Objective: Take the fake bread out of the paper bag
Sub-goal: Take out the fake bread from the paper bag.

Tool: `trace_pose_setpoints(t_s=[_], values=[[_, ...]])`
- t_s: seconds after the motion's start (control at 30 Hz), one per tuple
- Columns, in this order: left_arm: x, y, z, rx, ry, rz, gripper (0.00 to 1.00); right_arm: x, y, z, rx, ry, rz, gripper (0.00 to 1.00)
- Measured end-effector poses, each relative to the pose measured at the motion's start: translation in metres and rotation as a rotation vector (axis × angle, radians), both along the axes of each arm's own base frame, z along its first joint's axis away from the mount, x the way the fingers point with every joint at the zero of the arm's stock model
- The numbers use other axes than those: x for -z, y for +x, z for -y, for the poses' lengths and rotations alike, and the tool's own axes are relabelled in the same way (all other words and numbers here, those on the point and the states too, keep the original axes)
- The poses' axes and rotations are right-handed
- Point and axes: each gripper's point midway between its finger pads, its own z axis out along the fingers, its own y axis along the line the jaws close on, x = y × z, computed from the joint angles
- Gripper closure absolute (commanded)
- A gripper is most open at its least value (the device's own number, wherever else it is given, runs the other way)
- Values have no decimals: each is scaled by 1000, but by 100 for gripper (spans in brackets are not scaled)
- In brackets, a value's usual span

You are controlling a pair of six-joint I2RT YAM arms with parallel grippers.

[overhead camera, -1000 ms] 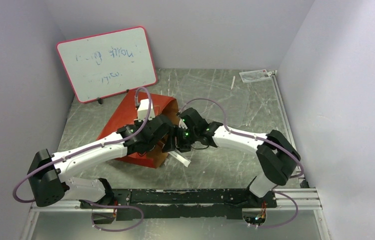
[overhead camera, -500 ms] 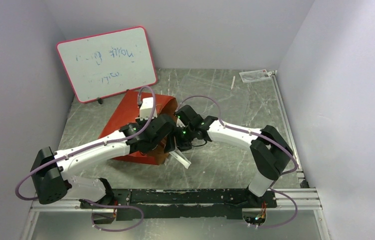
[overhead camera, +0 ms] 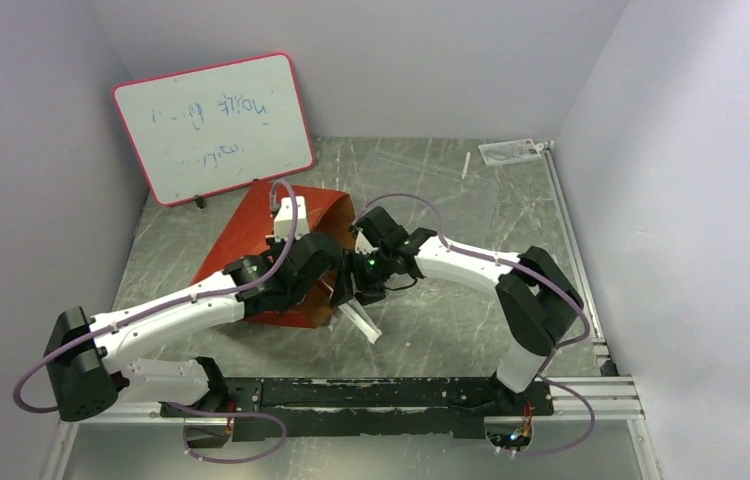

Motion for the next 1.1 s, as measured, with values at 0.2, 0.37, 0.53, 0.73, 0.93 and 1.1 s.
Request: trace_pose_setpoints(t_s=[0.2, 0.37, 0.53, 0.73, 0.93, 1.1], values=[[-4, 3, 8, 55, 8, 21, 76, 13, -3, -6, -35, 0, -57, 42], [-7, 6, 20, 121, 16, 43, 76, 9, -3, -11, -46, 16, -66, 43], [-12, 5, 27, 172, 17, 66, 76, 2, -3, -13, -53, 30, -66, 43], [-17, 3, 26, 194, 3, 96, 77, -17, -21, 1, -60, 53, -71, 43], [-16, -3, 29, 229, 2, 114, 77, -30, -50, 22, -62, 87, -112, 43], [-17, -11, 36, 269, -10, 135, 77, -21, -64, 31, -47, 83, -187, 43]])
